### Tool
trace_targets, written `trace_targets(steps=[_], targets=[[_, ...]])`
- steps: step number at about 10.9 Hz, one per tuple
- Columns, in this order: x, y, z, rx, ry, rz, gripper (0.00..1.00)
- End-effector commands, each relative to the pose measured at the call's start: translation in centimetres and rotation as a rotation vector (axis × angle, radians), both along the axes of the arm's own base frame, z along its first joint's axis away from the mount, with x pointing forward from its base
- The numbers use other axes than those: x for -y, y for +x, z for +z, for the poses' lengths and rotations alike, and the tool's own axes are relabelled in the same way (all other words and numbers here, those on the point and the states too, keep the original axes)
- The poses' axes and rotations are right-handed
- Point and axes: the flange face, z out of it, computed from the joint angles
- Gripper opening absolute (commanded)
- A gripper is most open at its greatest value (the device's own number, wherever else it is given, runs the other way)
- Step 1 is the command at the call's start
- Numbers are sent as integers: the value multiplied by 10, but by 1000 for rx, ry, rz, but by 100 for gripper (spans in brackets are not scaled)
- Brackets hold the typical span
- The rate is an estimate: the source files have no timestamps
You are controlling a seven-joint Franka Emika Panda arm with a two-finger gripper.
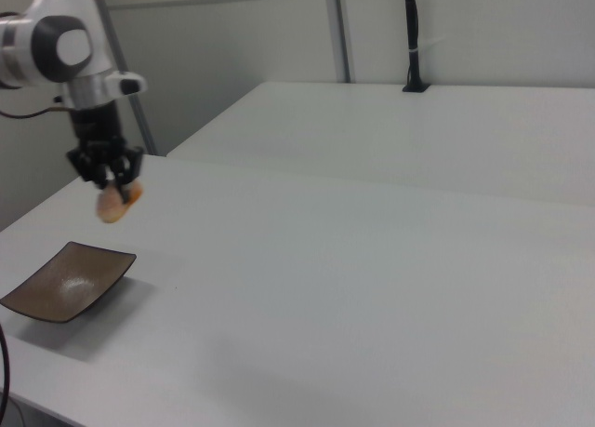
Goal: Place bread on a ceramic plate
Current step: 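Lift the bread roll and carry it over the brown square plate, then lower the bread roll onto the plate and open the gripper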
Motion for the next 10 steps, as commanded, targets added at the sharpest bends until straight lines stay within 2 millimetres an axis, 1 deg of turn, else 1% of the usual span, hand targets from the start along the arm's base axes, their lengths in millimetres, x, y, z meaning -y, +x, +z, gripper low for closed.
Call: trace_targets(steps=[1,2,4,5,6,8,10], targets=[[-85,-24,-33,-25,8,-51,31],[-115,-33,-50,-15,7,-73,32],[-156,-35,-83,12,24,-139,32],[-174,-38,-100,23,37,-155,32],[-188,-41,-114,34,52,-162,32],[-207,-49,-148,22,32,-165,32],[-216,-55,-177,-8,-1,-152,33]])
